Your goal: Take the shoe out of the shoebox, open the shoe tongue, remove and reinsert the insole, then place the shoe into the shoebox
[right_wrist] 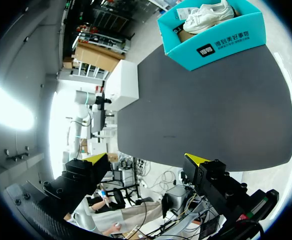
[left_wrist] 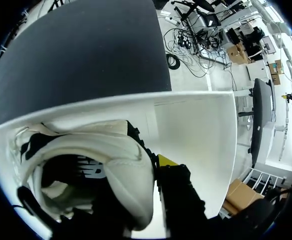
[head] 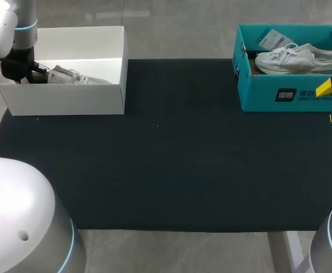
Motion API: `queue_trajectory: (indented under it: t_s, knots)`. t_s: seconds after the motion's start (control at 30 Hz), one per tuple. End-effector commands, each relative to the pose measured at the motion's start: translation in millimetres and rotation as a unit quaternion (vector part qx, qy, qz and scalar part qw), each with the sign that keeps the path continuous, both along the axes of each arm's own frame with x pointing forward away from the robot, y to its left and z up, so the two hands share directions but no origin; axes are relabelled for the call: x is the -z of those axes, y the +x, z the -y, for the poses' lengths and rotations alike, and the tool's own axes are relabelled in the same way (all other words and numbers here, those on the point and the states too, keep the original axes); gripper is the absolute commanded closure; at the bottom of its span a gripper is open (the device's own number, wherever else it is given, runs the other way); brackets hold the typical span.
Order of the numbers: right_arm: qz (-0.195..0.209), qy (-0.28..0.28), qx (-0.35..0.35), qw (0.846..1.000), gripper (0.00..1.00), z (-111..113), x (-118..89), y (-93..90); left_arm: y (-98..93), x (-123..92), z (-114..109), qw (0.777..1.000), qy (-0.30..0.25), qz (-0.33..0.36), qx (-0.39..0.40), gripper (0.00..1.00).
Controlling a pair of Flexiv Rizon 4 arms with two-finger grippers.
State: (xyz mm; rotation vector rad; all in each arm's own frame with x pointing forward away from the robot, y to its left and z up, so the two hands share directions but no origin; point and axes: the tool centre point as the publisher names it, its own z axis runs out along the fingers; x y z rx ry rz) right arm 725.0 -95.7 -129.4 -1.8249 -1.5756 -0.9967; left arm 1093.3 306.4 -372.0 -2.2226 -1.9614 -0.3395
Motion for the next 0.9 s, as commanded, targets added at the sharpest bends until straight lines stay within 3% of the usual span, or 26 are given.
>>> queue_trajectory:
  t_s: [0.03,0.13,0.17,0.2,0.23,0.57,0.9]
  knots:
    - [0.000,-0.001,0.001,1.000,0.00,-0.5,0.3,-0.7,8.7,3.1,-0.4,1.000,0.002,-0.009,-0.002,0.95]
    - [0.000,-0.001,0.001,1.000,0.00,-0.5,0.3,-0.7,10.1,4.2,-0.5,1.000,0.004,-0.012,-0.006,0.49]
    - [0.000,-0.001,0.001,1.000,0.00,-0.5,0.3,-0.7,10.7,3.8,-0.7,1.000,0.002,-0.015,-0.007,0.21]
    - [0.000,-0.001,0.001,1.000,0.00,-0.5,0.3,-0.7,11.1,2.6,-1.1,1.000,0.001,-0.015,-0.008,0.06]
    - [0.000,-0.001,0.001,1.000,0.00,-0.5,0.3,-0.7,11.1,1.6,-1.4,1.000,0.000,-0.015,-0.009,0.00]
    - [0.000,-0.001,0.001,1.000,0.00,-0.5,0.3,-0.7,2.4,-20.2,6.7,1.000,-0.020,-0.016,0.002,0.00]
    - [0.000,-0.001,0.001,1.000,0.00,-0.5,0.3,-0.7,2.0,-70.1,26.5,0.999,-0.031,0.003,-0.026,0.00]
